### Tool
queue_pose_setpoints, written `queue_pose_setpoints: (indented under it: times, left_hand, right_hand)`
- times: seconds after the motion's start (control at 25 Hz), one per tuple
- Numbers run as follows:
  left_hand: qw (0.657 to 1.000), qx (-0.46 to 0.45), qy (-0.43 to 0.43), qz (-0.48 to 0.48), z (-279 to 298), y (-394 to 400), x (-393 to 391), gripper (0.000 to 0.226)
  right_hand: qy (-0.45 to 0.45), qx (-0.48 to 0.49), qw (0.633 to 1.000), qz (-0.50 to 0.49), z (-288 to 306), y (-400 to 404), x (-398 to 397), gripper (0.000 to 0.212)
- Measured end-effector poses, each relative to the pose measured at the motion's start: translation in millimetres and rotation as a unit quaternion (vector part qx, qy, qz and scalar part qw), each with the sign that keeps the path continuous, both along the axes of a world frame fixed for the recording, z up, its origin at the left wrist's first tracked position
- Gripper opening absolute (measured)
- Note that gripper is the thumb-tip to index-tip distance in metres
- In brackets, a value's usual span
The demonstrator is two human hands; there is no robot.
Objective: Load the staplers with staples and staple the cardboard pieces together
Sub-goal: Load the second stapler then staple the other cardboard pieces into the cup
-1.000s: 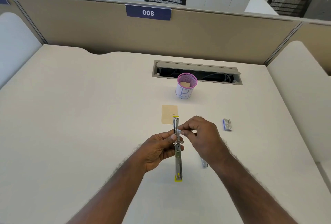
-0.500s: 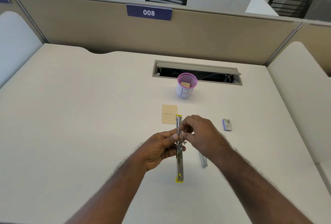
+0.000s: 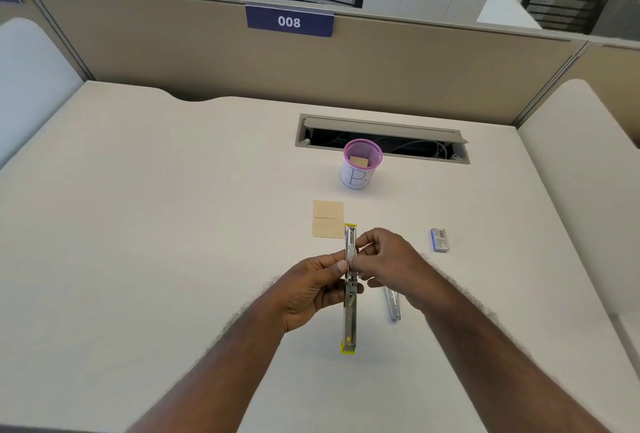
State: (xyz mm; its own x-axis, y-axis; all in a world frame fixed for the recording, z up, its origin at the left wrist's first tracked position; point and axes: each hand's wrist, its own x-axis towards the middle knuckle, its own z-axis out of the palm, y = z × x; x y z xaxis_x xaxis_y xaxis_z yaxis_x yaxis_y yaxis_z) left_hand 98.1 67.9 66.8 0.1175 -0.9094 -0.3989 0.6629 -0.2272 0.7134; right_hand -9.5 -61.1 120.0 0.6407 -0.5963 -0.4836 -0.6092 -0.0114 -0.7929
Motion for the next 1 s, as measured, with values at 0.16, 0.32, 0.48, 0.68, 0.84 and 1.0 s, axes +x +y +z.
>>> queue_pose_setpoints:
  times: [0.16, 0.32, 0.48, 0.68, 0.84, 1.0]
  left_hand:
    - [1.000, 0.006, 0.003, 0.001, -0.9, 0.4, -2.5, 0.044]
    - [1.000, 0.014, 0.008, -0.004, -3.5, 2.3, -4.5, 0.041]
    - [1.000, 0.008, 0.025, 0.004, -4.1, 4.3, -4.3, 0.039]
    - [0.998, 0.006, 0.044, 0.038, -5.9, 8.4, 0.0, 0.041]
    - [0.997, 0.008, 0.051, 0.056, -7.3, 8.8, 3.3, 0.040]
    - [0.997, 0.016, 0.051, 0.051, -6.8, 6.2, 0.5, 0.039]
  right_hand:
    - [-0.006, 0.023, 0.998, -0.053, -1.0, -3.4, 2.0, 0.019]
    - [0.005, 0.091, 0.995, -0.051, 1.3, -10.3, 1.5, 0.014]
    - [-0.014, 0.184, 0.982, -0.031, 2.4, -15.1, -1.6, 0.011]
    - [-0.097, 0.070, 0.993, -0.020, 1.6, -9.9, -18.4, 0.022]
    - [-0.123, -0.096, 0.983, 0.093, 0.1, 8.1, -35.7, 0.026]
    - [-0.138, -0.231, 0.956, 0.117, -1.6, 13.2, -38.0, 0.010]
